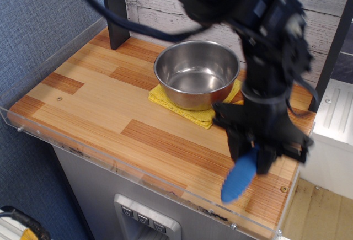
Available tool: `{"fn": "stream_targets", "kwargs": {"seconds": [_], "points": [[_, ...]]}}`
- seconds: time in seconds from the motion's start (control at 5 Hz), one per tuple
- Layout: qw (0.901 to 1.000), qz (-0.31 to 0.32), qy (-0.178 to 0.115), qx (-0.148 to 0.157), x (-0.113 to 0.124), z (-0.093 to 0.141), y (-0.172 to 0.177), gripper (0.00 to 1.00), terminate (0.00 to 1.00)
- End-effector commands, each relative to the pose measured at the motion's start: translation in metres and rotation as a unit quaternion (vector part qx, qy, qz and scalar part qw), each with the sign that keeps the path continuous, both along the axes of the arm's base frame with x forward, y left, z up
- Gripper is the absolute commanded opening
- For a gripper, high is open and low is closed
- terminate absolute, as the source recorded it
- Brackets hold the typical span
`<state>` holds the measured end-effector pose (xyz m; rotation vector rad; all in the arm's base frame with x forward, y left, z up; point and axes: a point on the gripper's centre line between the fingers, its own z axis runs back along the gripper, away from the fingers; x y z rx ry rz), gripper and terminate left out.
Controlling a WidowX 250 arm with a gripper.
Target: Move the fork to the left of the pot.
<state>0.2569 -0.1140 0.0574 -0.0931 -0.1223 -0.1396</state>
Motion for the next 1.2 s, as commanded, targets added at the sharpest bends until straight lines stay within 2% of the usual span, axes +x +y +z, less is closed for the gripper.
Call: {"fn": "stream_targets", "kwargs": {"seconds": [0.0,0.2,0.6,1.0], "points": [[0.9987,0.008,-0.049,-0.012,0.003,0.07,0.061,0.0,0.0],[0.9976,0.046,-0.05,-0.011,0.003,0.071,0.111,0.0,0.0],[0.9958,0.082,-0.038,0.018,0.017,0.06,0.199,0.0,0.0],[0.9943,0.095,-0.03,0.037,0.039,0.051,0.242,0.0,0.0]]}}
